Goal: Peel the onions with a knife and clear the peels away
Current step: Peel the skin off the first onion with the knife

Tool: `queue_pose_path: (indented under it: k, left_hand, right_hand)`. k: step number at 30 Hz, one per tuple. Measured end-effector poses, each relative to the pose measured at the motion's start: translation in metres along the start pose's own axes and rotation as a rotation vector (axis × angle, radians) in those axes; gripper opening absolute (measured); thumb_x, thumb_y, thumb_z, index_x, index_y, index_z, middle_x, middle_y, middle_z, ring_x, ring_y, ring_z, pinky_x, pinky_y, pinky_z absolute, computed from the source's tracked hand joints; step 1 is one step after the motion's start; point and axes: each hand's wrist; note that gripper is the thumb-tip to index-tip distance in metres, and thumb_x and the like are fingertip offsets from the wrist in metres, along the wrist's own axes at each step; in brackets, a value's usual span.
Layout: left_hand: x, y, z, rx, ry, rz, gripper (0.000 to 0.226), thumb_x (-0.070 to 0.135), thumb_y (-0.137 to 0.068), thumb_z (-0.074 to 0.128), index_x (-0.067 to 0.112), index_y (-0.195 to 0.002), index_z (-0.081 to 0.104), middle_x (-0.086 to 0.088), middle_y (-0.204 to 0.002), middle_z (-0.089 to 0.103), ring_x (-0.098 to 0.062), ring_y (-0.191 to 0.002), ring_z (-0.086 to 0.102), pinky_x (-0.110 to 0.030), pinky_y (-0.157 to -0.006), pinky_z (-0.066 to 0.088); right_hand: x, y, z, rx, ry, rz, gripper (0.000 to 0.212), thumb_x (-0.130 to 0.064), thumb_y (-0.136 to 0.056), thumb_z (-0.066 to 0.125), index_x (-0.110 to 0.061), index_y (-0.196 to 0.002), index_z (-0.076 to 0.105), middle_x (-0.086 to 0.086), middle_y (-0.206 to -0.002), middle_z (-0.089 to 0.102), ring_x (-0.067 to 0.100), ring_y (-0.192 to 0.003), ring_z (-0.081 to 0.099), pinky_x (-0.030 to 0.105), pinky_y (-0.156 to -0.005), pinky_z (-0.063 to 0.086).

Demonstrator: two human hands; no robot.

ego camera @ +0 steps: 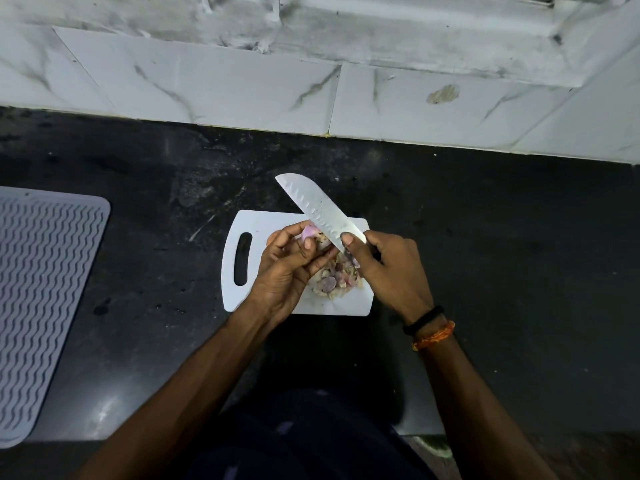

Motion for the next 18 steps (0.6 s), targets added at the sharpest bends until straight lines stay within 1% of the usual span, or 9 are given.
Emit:
queue_pose_path:
  k: [3, 5, 8, 10, 12, 13, 14, 16, 18]
  left_hand:
    - [-0.0007, 0.0, -0.002, -0.011, 0.023, 0.009, 0.091, 0.027, -0.07, 0.092, -0.012, -0.137, 0.043, -0.031, -0.141, 0.052, -0.044, -0.125, 0.057, -0.05, -0.099, 0.052]
    - [-0.0001, 0.0007, -0.0023, -0.015, 0.045, 0.003, 0.09, 0.026, -0.07, 0.092, -0.012, -0.137, 0.045, -0.031, -0.139, 0.054, -0.043, -0.123, 0.059, -0.048, -0.098, 0.053]
    - [0.0004, 0.0017, -0.0026, -0.064, 0.078, -0.014, 0.075, 0.024, -0.072, 0.089, -0.005, -0.132, 0.054, -0.025, -0.131, 0.062, -0.038, -0.122, 0.061, -0.045, -0.097, 0.053]
    - [0.0013, 0.0017, -0.0023, -0.089, 0.082, -0.023, 0.071, 0.024, -0.074, 0.088, -0.001, -0.132, 0.056, -0.023, -0.135, 0.06, -0.037, -0.125, 0.059, -0.044, -0.099, 0.052]
    - [0.0026, 0.0013, -0.0026, -0.084, 0.078, -0.03, 0.081, 0.022, -0.072, 0.09, -0.001, -0.139, 0.051, -0.025, -0.147, 0.049, -0.036, -0.13, 0.054, -0.041, -0.102, 0.05]
    - [0.0029, 0.0011, -0.0031, -0.093, 0.079, -0.03, 0.086, 0.02, -0.071, 0.09, -0.001, -0.142, 0.048, -0.024, -0.15, 0.046, -0.034, -0.13, 0.054, -0.04, -0.103, 0.05]
    - [0.003, 0.0009, -0.0037, -0.114, 0.082, -0.027, 0.088, 0.018, -0.07, 0.09, 0.0, -0.144, 0.046, -0.022, -0.149, 0.049, -0.031, -0.127, 0.055, -0.04, -0.106, 0.049]
    - [0.0032, 0.002, -0.0036, -0.165, 0.088, -0.014, 0.084, 0.012, -0.072, 0.087, 0.003, -0.145, 0.045, -0.018, -0.142, 0.057, -0.026, -0.121, 0.061, -0.041, -0.112, 0.042]
    - [0.0018, 0.003, -0.0036, -0.186, 0.067, -0.005, 0.075, 0.0, -0.08, 0.075, 0.002, -0.147, 0.042, -0.016, -0.138, 0.061, -0.025, -0.121, 0.063, -0.044, -0.116, 0.036]
  right_hand:
    - [-0.0004, -0.0018, -0.002, 0.049, -0.022, 0.022, 0.066, -0.064, -0.093, 0.043, -0.006, -0.064, 0.055, 0.006, -0.056, 0.057, 0.022, -0.053, 0.057, 0.042, -0.051, 0.047]
    - [-0.0003, -0.0034, -0.0035, 0.062, -0.039, 0.039, 0.062, -0.06, -0.095, 0.047, -0.006, -0.064, 0.052, 0.006, -0.057, 0.057, 0.023, -0.056, 0.063, 0.043, -0.052, 0.05]
    - [0.0011, -0.0054, -0.0049, 0.059, -0.055, 0.084, 0.059, -0.058, -0.095, 0.049, -0.007, -0.066, 0.055, 0.008, -0.061, 0.061, 0.025, -0.061, 0.067, 0.046, -0.057, 0.054]
    - [0.0016, -0.0059, -0.0046, 0.053, -0.067, 0.096, 0.059, -0.058, -0.095, 0.05, -0.006, -0.068, 0.059, 0.009, -0.063, 0.063, 0.024, -0.06, 0.067, 0.046, -0.06, 0.055]
    - [0.0006, -0.0047, -0.0036, 0.044, -0.088, 0.094, 0.062, -0.061, -0.094, 0.049, -0.005, -0.07, 0.062, 0.008, -0.063, 0.065, 0.022, -0.059, 0.066, 0.045, -0.061, 0.055]
    - [-0.0004, -0.0033, -0.0032, 0.037, -0.103, 0.096, 0.064, -0.063, -0.093, 0.048, -0.005, -0.071, 0.063, 0.007, -0.063, 0.065, 0.021, -0.059, 0.066, 0.045, -0.061, 0.054]
    - [-0.0008, -0.002, -0.0023, 0.031, -0.12, 0.105, 0.063, -0.062, -0.093, 0.048, -0.006, -0.072, 0.064, 0.006, -0.064, 0.066, 0.021, -0.059, 0.066, 0.045, -0.061, 0.055]
    - [-0.0027, 0.0004, -0.001, 0.019, -0.161, 0.131, 0.055, -0.056, -0.095, 0.052, -0.007, -0.072, 0.066, 0.007, -0.066, 0.066, 0.023, -0.061, 0.066, 0.047, -0.062, 0.055]
    - [-0.005, 0.0018, 0.0007, 0.005, -0.183, 0.158, 0.05, -0.05, -0.097, 0.055, -0.008, -0.074, 0.067, 0.007, -0.068, 0.067, 0.023, -0.064, 0.066, 0.048, -0.064, 0.056]
Point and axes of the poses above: each hand's wrist, its own y-axis away from the middle knuckle, its own z-axis out of the palm, x = y × z
